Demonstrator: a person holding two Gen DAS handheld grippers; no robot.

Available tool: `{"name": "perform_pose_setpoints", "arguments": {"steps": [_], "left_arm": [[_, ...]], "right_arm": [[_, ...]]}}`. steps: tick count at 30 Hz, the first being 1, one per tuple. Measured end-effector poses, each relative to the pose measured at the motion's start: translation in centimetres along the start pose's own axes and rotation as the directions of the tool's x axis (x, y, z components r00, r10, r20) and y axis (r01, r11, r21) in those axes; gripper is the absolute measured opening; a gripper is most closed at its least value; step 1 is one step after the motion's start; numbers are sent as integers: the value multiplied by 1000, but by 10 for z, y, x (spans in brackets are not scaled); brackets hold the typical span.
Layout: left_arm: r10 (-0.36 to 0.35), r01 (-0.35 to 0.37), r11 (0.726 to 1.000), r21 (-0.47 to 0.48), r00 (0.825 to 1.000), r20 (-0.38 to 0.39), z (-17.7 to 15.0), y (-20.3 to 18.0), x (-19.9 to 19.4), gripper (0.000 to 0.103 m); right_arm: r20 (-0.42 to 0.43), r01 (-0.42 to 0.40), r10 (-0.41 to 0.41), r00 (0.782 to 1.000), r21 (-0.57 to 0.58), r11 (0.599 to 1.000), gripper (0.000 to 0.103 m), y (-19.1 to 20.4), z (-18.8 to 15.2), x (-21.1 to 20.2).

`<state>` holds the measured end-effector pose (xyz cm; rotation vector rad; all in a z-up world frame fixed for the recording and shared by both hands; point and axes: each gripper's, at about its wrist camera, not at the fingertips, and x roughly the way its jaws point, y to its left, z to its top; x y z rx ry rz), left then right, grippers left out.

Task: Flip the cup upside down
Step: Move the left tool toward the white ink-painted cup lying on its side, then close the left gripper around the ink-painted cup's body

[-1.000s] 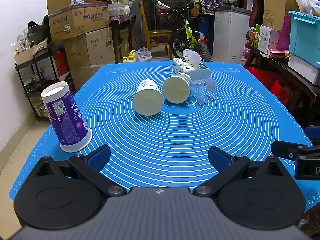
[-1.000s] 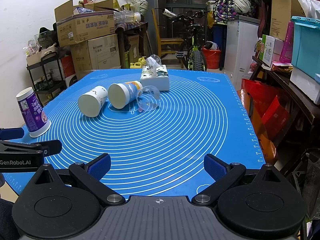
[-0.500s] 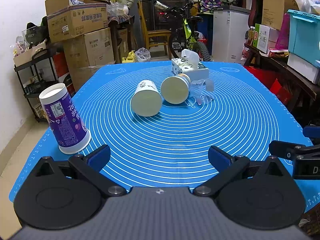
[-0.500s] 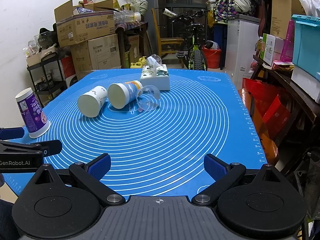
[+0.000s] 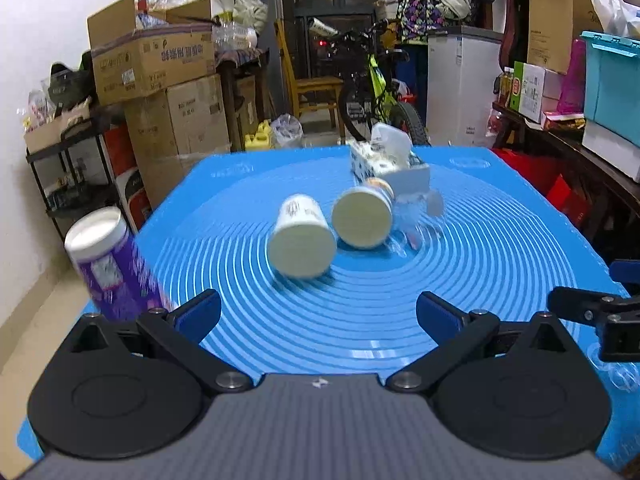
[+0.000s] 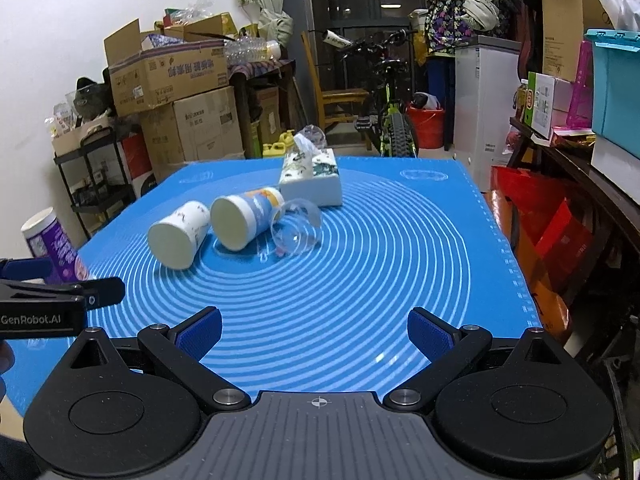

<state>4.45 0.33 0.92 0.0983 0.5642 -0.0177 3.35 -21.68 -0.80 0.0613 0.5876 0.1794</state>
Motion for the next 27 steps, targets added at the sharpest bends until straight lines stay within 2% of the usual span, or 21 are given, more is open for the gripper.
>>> {"name": "perform_pose_setpoints", "arguments": {"steps": [4,10,19,20,21,24,26,27], "left_arm": [[3,-4,1000,26,1000,28,15,2,26,102],[30,-31,998,53,999,24,31,3,70,102],[51,-49,997,55,998,-29,35,9,130,101],[49,-47,997,54,998,-38,35,10,133,98],[50,-47,997,57,998,-45,35,10,136,89],[41,-37,998,44,996,-82,33,15,144,80],[13,-11,1000,17,994,-106,33,17,147,65],[8,-7,1000,10,995,-104,32,19,146,65]], "right_arm": [[21,2,-2,1000,12,1000,99,-2,10,14],[27,13,-14,1000,33,999,99,-5,18,35],[-7,26,-25,1000,44,999,99,-10,14,56],[-9,27,-27,1000,44,999,99,-11,13,57],[-11,29,-29,1000,46,999,99,-12,13,58],[-15,33,-32,999,49,998,99,-13,13,61],[-15,33,-33,999,49,998,99,-14,12,62],[-15,33,-32,999,50,998,99,-14,12,62]]}}
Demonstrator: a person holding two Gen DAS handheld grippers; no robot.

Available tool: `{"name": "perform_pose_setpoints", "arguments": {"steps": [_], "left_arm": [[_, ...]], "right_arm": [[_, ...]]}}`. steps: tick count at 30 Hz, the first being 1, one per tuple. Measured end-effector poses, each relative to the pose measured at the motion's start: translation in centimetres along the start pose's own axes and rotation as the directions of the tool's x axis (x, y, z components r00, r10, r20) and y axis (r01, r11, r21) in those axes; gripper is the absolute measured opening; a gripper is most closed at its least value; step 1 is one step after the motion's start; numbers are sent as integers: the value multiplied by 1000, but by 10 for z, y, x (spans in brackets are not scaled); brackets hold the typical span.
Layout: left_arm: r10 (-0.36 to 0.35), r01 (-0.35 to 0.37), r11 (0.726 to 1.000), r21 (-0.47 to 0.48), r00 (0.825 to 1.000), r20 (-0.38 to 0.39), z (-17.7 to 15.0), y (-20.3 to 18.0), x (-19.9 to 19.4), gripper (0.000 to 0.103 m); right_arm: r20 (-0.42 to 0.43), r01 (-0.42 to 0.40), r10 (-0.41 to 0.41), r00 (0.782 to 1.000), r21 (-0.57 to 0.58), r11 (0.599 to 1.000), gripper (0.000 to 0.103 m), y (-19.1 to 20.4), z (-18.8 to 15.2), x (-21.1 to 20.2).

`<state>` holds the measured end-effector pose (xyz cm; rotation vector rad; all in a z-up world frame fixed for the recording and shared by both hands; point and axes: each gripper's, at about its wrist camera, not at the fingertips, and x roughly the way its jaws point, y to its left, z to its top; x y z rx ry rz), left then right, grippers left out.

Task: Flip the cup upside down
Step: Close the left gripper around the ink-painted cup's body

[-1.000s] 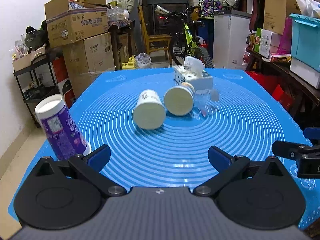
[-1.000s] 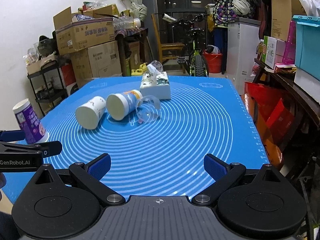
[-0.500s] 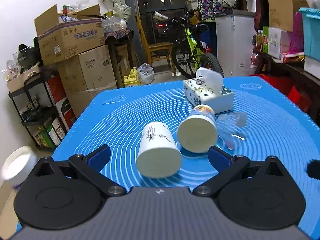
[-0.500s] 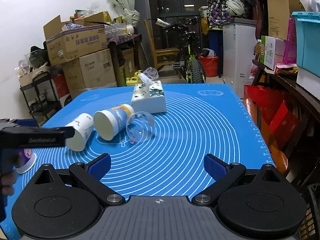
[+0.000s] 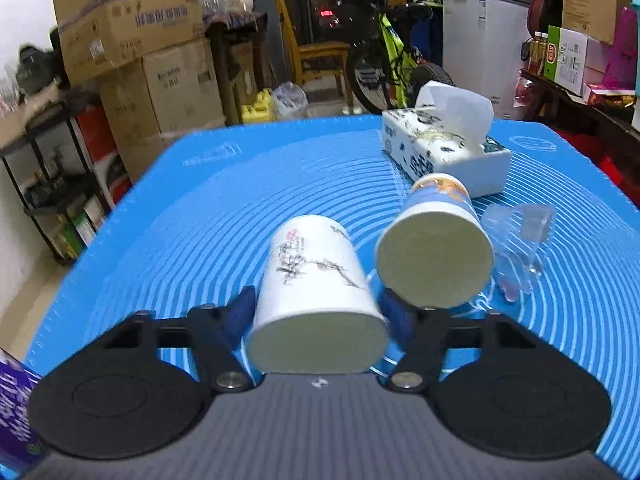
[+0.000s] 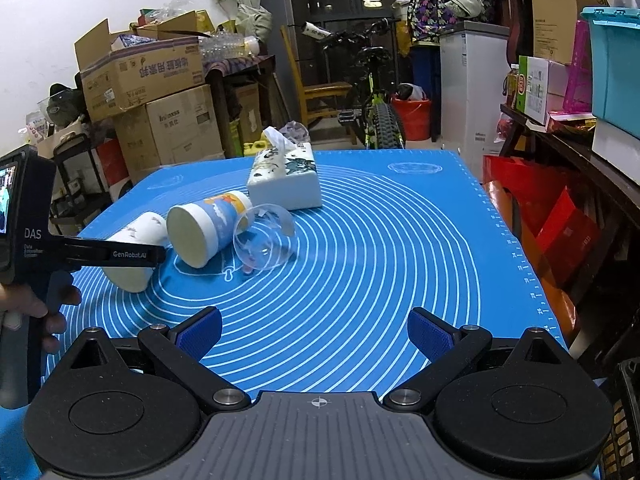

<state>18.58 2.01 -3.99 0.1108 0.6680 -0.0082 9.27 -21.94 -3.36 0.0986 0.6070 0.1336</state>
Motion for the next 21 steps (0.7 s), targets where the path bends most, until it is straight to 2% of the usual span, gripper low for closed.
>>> {"name": "perform_pose_setpoints", "arguments": {"steps": [3,10,15,21], "left_arm": [[-19,19,1000,-6,1000,5,1,2,-6,60],[-54,54,998,-28,998,24,-6,-8,-44,59],[-92,93,995,-34,995,26,-23,-30,-80,59],[-116,117,993,-24,993,24,-47,-55,-105,59]], "right_arm": [[0,-1,1,1000,5,1000,99,-2,-1,-1],[6,-4,4,1000,15,1000,99,-6,0,-10],[2,-7,7,1000,21,1000,99,-9,-3,-22],[-16,-3,3,1000,22,1000,99,-13,-10,-35]]}}
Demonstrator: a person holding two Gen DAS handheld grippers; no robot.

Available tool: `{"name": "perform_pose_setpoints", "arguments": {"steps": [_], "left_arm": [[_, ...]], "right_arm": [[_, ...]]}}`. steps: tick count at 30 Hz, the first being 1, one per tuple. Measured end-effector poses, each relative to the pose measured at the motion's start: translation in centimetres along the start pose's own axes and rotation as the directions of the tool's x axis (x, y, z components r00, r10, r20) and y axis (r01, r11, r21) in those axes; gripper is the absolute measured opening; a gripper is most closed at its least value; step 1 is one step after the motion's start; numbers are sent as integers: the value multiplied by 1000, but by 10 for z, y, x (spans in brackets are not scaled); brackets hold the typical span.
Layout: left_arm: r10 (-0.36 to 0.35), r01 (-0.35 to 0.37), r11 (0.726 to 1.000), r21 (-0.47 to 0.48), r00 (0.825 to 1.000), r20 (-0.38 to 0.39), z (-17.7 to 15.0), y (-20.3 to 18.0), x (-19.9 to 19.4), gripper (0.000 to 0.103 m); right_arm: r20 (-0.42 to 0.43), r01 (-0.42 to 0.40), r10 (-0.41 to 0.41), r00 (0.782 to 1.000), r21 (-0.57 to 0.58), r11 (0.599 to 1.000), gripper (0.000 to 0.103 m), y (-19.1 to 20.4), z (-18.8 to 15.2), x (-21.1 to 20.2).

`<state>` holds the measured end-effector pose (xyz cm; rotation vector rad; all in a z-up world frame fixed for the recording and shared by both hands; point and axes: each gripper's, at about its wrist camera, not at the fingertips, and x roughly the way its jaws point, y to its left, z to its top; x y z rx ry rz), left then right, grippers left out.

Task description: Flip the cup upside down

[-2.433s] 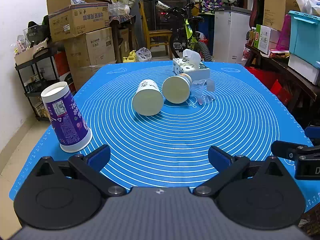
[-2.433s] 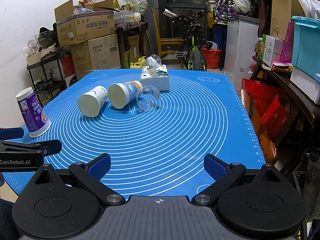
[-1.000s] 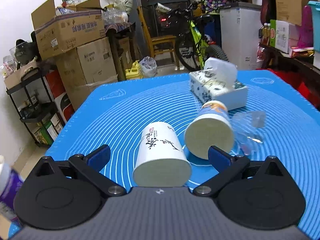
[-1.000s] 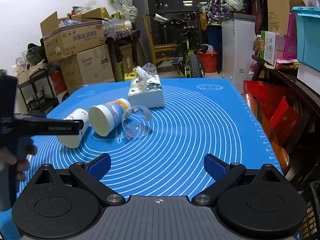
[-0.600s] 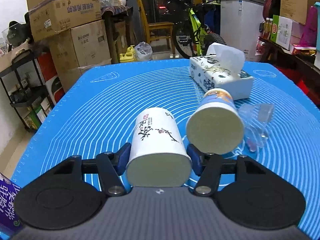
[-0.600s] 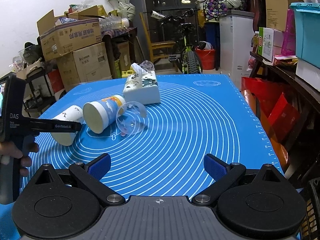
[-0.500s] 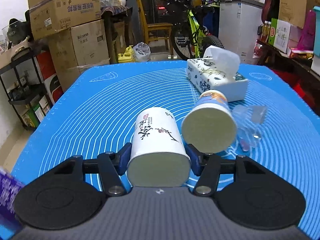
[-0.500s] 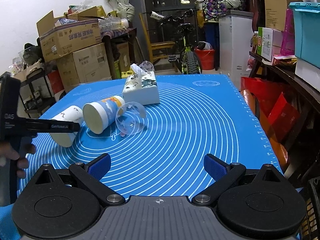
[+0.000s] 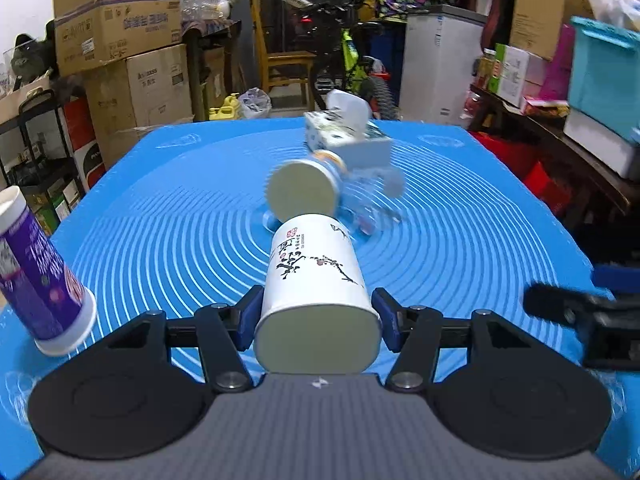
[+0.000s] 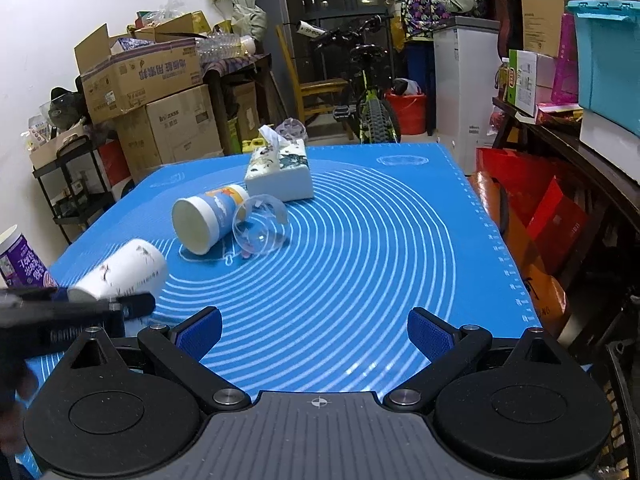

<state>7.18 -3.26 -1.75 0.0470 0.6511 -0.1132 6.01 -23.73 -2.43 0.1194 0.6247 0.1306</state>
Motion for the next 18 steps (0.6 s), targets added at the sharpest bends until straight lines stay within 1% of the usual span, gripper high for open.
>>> {"name": "perform_pose_setpoints", "arguments": {"steps": [2,5,7,12,14,15,16,18], "left_arm": [[4,-4,1000,13,1000,-10,-6,-7,3,59],[-7,6,1000,-17,999,-49,-12,-10,12,60],[6,-6,1000,-12,999,-34,-14,-13,14,61],[2,-2,1000,0,1000,-31,-16,-16,10,66],[-9,9,1000,0,999,-34,-16,-15,9,71],[-11,11,1000,1,999,-35,-16,-15,8,79],[-8,8,1000,2,1000,-30,-17,-16,7,84],[0,0,1000,15,1000,-27,-17,-17,7,86]], "right_arm": [[-8,2,-2,1000,3,1000,99,-2,-3,-3],[-17,4,-4,1000,-1,1000,99,-3,-8,-7],[-21,6,-7,1000,-6,1000,99,-4,-11,-10],[-24,18,-18,1000,-6,1000,99,-8,-13,-15],[-21,19,-19,1000,-2,1000,99,-9,-13,-17],[-20,19,-19,1000,-2,1000,99,-9,-13,-17],[-20,19,-19,1000,-3,1000,99,-9,-13,-17],[-20,16,-16,1000,-6,1000,99,-8,-13,-18]]}}
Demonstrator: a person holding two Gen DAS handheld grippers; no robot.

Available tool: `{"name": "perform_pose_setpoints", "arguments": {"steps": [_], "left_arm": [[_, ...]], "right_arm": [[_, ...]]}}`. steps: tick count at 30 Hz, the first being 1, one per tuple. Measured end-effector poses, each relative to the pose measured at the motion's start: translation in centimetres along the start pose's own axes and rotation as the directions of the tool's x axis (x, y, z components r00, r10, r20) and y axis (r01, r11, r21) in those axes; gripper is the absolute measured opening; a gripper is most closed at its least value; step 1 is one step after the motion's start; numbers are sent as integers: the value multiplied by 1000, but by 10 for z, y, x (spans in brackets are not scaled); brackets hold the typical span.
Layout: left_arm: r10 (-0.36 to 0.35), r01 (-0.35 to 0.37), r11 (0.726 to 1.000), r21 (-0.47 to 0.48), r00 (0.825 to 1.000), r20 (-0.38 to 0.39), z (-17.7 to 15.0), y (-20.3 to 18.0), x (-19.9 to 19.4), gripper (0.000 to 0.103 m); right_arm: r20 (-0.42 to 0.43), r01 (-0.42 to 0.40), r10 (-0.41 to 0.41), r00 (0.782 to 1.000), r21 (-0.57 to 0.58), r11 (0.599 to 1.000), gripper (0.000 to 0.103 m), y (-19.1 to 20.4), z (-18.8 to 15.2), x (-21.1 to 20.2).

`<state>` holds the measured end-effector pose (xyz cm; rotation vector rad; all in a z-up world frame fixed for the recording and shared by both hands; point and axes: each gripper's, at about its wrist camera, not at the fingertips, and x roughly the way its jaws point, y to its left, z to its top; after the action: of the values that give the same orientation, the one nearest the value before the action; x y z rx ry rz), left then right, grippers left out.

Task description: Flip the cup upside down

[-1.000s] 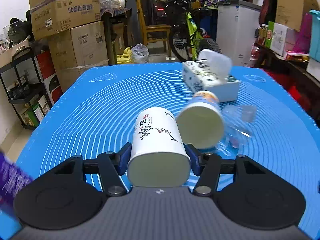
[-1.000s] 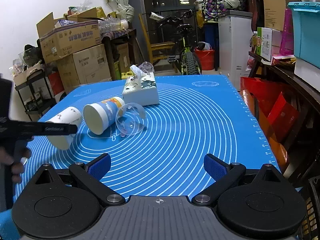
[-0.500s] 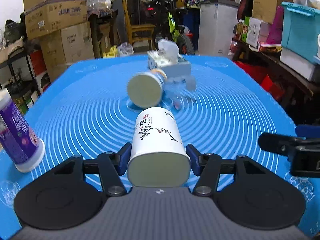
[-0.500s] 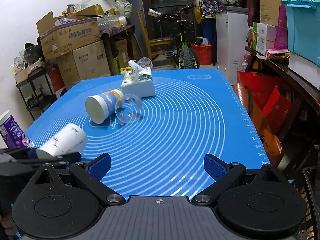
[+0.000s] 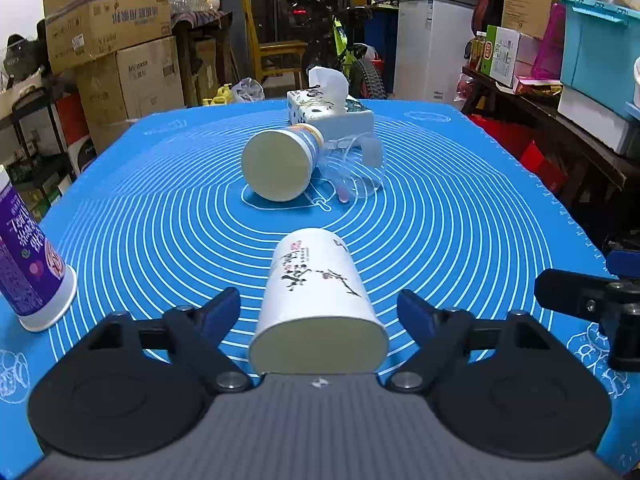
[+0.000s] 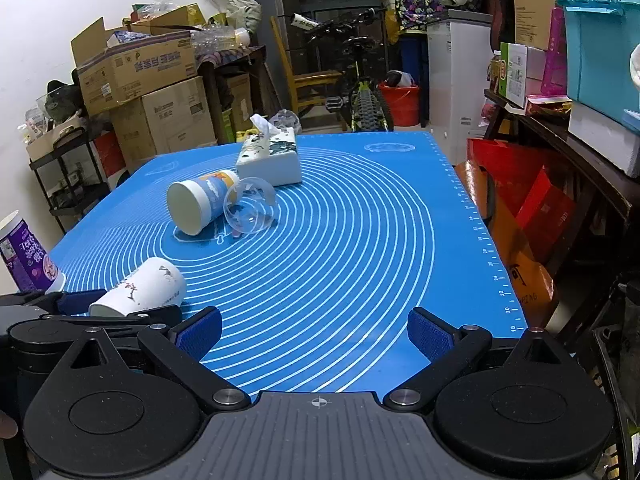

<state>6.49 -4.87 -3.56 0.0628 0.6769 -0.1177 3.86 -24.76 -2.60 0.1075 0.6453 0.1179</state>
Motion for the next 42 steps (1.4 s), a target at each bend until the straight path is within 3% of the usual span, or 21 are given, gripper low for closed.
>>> {"name": "perform_pose_setpoints", "arguments": {"steps": [12,23,30,36,42], "left_arm": [[12,-12,1000,19,1000,14,3,1,-7,92],[-12,13,1000,-13,997,77,18,14,-48,93],[103,-101,995,-23,989,103,28,43,-60,94],[161,-152,983,-104,984,80,25,76,-50,94],[201,-192,973,-128,977,65,14,93,-41,94]], "right_arm": [[-1,-4,4,1000,-7,1000,99,4,1,-3],[-6,-5,4,1000,-80,997,99,12,17,-11],[-80,-71,63,995,-102,992,99,30,45,-2],[-154,-148,135,979,-77,986,99,59,60,19],[-307,-206,194,932,-6,978,96,91,71,66]]}}
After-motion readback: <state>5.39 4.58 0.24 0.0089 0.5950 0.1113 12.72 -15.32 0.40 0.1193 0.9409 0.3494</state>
